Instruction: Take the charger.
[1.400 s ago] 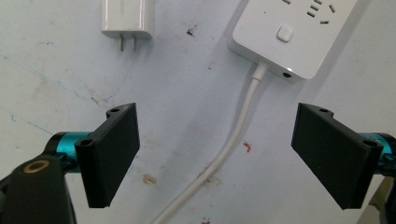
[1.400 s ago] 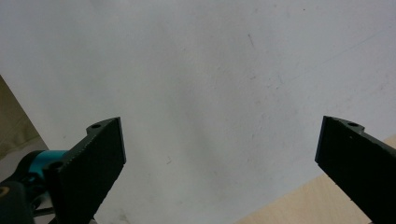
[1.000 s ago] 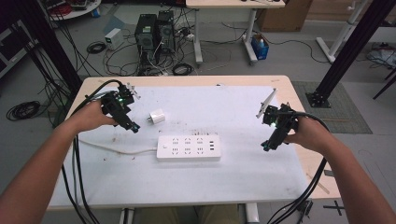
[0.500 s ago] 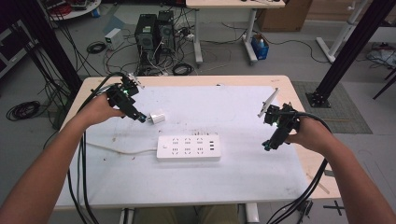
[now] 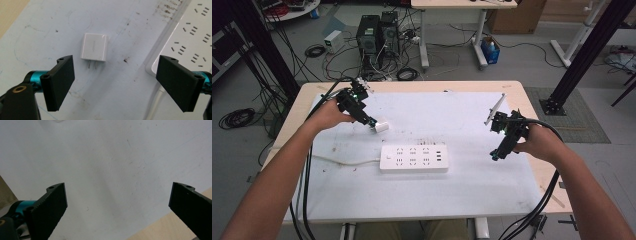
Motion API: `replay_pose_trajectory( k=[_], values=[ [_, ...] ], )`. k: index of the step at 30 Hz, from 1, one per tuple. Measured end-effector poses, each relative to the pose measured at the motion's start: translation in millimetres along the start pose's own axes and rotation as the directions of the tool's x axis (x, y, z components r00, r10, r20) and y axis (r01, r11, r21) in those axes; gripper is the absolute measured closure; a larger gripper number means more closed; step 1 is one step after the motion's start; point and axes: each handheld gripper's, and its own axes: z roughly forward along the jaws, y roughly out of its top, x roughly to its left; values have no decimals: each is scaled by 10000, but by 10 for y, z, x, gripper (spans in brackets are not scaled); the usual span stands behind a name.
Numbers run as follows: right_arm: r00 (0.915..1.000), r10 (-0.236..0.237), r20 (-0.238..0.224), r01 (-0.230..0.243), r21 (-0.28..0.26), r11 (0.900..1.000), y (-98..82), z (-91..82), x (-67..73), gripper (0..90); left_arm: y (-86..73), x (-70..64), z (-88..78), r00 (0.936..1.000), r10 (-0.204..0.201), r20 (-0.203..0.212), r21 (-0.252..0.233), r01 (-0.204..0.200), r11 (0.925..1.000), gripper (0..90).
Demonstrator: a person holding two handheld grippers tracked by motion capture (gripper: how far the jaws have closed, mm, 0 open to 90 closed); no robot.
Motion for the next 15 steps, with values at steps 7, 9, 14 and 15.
replay_pose_trajectory(
  k=[7, 9, 14, 15],
  values=[
    [10000, 57, 8, -57, 133, 9999, 10, 4, -10, 10, 45, 32, 207, 9988, 494, 13, -62, -494, 9988, 154],
    [10000, 97, -5, -97, 178, 9998, 12, 8, -11, 10, 54, 44, 251, 9989, 467, 105, -110, -466, 9989, 154],
    [10000, 93, -3, -93, 176, 9998, 18, 12, -16, 11, 68, 90, 408, 9973, 661, 305, 85, -664, 9978, 155],
    [10000, 88, 0, -88, 175, 9998, 21, 12, -16, 10, 70, 100, 433, 9968, 739, 296, 149, -743, 9971, 155]
  ],
)
